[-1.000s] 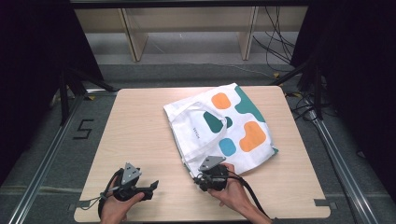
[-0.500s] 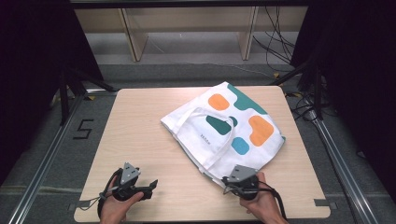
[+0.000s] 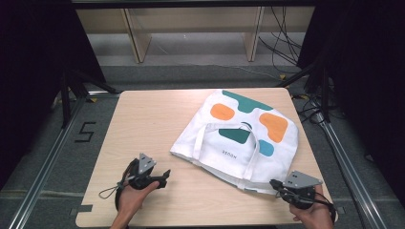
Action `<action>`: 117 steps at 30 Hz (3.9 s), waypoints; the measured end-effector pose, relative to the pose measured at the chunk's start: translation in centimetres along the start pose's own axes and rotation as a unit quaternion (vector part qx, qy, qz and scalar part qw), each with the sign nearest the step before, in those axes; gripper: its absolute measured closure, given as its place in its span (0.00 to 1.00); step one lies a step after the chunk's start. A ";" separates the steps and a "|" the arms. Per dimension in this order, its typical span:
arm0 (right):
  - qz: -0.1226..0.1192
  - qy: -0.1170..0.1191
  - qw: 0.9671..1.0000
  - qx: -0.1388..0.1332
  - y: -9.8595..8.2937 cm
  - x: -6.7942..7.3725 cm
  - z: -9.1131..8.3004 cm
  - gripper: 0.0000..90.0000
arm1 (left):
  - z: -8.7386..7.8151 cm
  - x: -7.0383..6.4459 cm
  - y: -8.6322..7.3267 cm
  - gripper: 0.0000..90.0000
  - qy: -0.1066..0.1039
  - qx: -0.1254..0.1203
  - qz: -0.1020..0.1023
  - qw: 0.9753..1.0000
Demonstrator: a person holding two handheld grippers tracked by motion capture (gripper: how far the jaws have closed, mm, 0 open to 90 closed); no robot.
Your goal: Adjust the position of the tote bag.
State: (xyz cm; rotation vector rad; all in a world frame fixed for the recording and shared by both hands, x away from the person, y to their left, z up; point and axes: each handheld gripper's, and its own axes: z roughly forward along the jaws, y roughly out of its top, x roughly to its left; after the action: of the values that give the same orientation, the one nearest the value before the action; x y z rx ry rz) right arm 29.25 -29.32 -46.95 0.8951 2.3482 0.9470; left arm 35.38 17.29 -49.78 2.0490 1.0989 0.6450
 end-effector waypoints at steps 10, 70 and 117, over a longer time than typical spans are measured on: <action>0.012 -0.009 1.000 -0.006 -0.5 -1.1 -0.3 0.98 | 4.6 -0.7 2.3 0.38 0.002 0.012 0.037 0.999; -0.026 -0.044 0.996 0.069 -1.0 -1.9 1.8 0.95 | 3.8 -2.3 3.0 0.93 -0.020 -0.010 0.182 0.983; 0.020 -0.042 0.998 -0.053 0.6 -2.9 1.0 0.93 | -2.0 -4.1 -1.5 0.81 -0.017 0.026 0.163 0.986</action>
State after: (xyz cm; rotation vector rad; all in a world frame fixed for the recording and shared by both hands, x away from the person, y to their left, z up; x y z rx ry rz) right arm 32.10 -30.56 -46.69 0.9250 2.1965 1.0201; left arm 31.12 15.07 -50.15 2.2995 0.7720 0.7443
